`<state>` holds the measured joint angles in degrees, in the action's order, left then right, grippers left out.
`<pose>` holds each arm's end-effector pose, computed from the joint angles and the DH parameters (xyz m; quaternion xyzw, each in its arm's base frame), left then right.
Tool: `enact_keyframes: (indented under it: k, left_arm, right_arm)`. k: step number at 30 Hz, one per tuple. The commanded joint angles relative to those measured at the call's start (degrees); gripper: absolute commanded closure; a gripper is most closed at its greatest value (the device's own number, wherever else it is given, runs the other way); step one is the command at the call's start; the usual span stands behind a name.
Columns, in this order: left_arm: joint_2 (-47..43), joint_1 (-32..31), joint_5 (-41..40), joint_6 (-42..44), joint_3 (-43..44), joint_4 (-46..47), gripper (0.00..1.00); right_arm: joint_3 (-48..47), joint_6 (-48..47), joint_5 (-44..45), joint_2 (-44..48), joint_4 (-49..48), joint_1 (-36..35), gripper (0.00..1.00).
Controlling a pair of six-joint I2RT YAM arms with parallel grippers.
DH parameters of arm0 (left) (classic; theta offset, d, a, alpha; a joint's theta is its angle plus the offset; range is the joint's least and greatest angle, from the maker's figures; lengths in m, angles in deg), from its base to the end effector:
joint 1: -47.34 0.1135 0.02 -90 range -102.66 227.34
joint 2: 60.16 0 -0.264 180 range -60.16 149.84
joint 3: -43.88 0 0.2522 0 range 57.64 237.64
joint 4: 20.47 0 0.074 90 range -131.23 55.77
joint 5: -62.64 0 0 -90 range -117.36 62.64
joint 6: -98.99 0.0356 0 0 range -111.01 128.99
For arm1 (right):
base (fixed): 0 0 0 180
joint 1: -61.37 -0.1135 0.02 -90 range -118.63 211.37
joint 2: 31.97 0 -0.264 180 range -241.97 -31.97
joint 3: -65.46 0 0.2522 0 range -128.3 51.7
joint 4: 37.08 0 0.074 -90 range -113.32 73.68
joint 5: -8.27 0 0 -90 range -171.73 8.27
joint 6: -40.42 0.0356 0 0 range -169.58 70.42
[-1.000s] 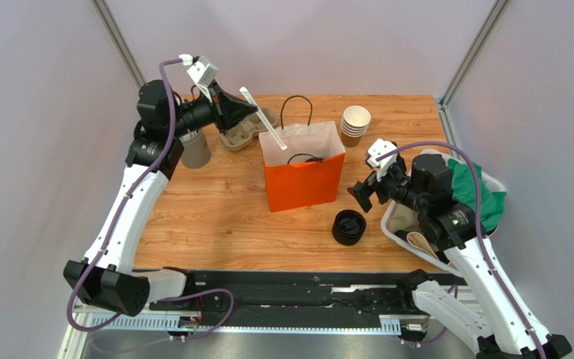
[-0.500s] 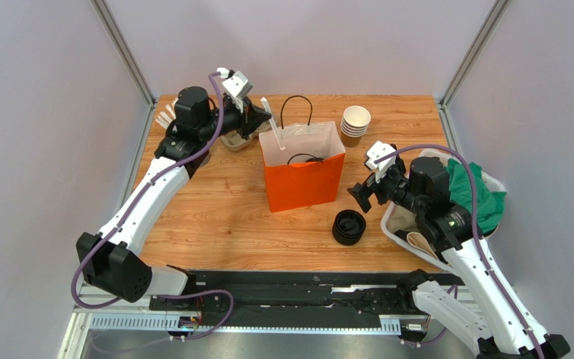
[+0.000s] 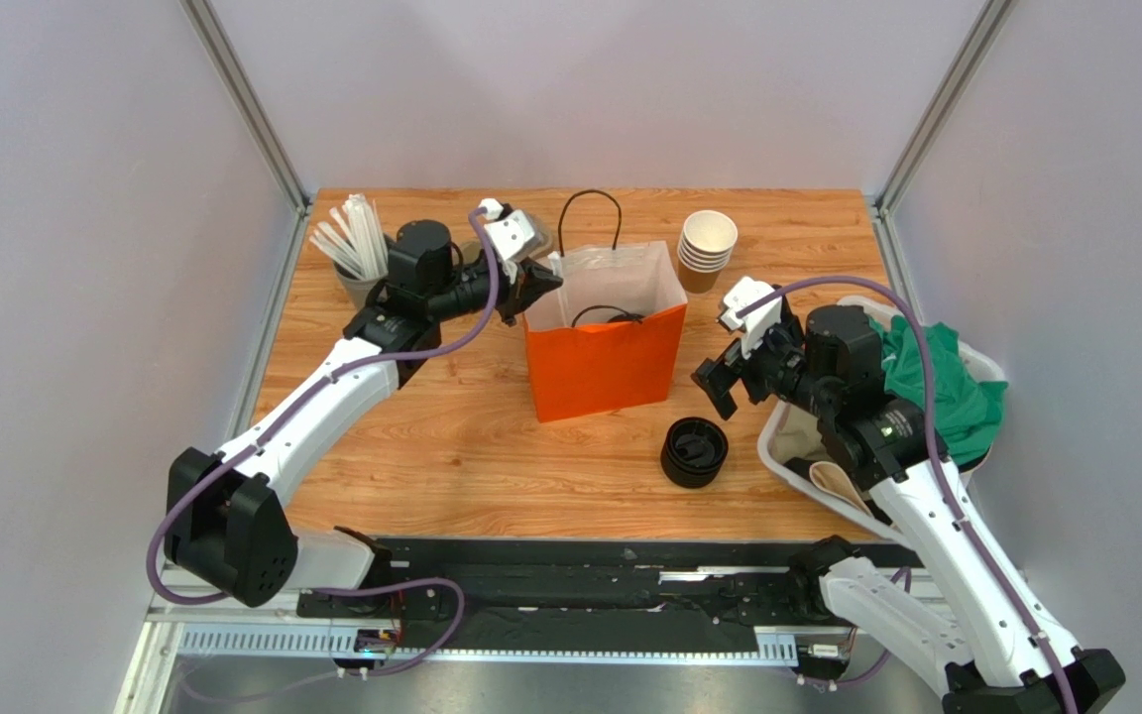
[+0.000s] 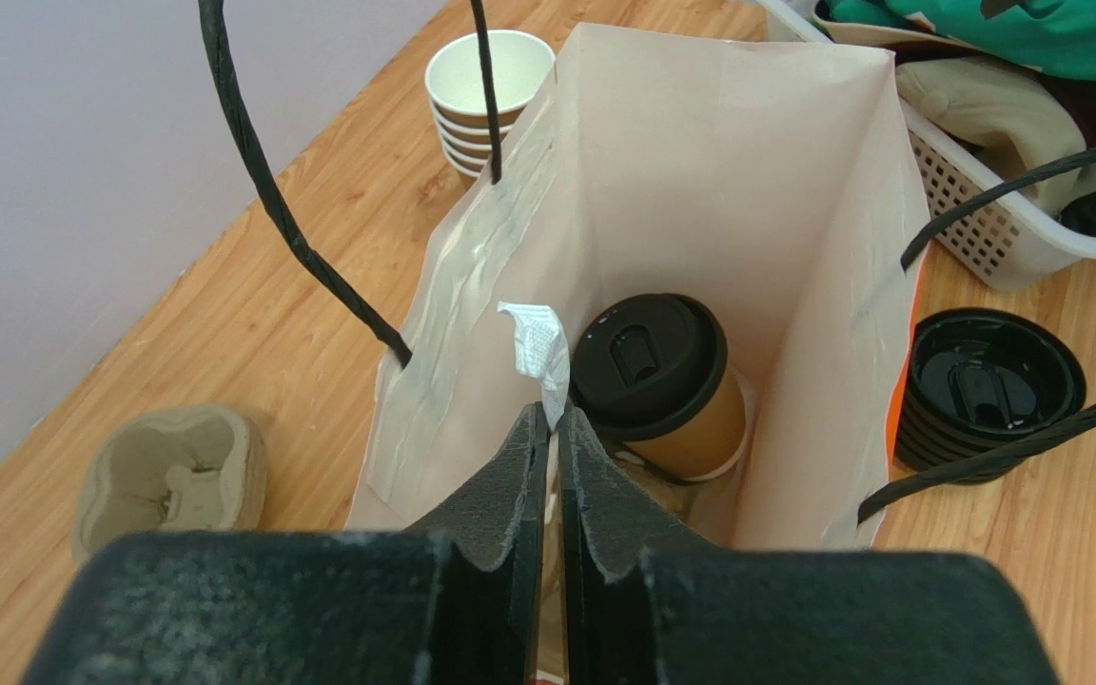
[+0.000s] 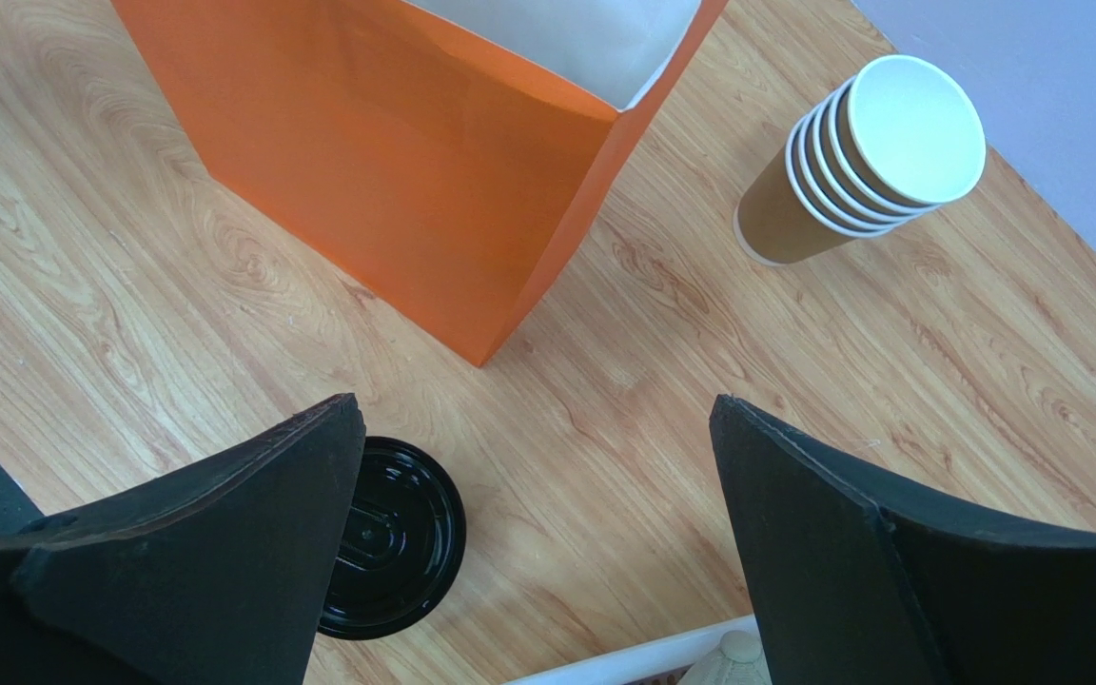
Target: Pack the takeout coffee
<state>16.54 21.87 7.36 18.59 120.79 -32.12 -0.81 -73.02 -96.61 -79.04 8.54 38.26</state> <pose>0.2736 -0.1528 0.3509 0.4027 0.6476 -0.3122 0.5666 0.1578 0.0773 0.3415 -0.3957 0.7473 0.1086 0.5227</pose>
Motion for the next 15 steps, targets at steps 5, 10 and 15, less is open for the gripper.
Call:
enact_keyframes:
  k: [5,10,15]
  left_arm:
    - [-3.0,-0.2,1.9,2.7,-2.1,9.8,0.89]
    - [-4.1,-0.2,2.3,2.6,-2.9,10.1,0.87]
    - [-5.4,-0.2,3.0,1.9,-4.4,10.8,0.8]
  right_arm:
    - [-0.9,0.3,-0.9,-0.7,-2.0,1.8,0.01]
    - [-0.8,0.4,-1.2,-0.7,-2.0,2.3,0.01]
    - [-0.8,0.5,-1.3,-0.4,-1.9,2.5,0.01]
